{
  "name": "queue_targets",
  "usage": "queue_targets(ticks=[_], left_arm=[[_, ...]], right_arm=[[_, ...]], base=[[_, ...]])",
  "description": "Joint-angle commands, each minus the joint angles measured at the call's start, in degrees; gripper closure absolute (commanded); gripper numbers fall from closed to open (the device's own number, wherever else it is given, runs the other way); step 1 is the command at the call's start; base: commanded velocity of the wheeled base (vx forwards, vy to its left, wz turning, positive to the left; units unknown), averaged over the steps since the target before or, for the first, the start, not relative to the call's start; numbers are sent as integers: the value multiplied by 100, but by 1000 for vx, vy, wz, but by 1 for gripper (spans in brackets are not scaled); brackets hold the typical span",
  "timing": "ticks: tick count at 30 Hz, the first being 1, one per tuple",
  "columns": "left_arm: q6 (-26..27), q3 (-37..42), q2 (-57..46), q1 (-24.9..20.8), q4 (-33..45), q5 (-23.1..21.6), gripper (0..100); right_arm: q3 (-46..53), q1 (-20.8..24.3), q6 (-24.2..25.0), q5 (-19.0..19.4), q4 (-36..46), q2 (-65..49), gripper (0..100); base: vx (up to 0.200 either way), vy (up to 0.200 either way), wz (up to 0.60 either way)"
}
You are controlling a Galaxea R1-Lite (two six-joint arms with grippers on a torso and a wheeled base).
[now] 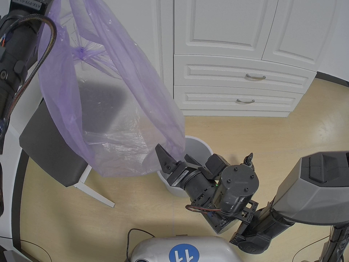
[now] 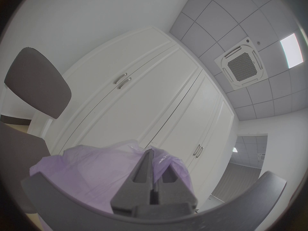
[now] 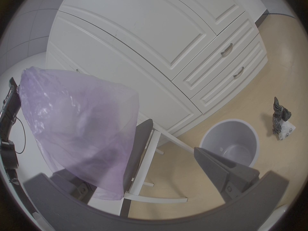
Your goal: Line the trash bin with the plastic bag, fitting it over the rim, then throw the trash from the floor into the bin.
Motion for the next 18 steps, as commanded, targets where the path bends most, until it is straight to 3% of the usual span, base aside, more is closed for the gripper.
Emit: queue_targets(ticks=[1, 18], left_arm=[[1, -6, 127, -7, -17, 43, 100], [-8, -76, 206, -24, -61, 149, 100]], right_arm=[[-51, 30, -3, -7, -100, 60, 0], [-78, 170, -100, -25, -100, 245, 0]], base=[[0, 0, 0], [0, 0, 0]])
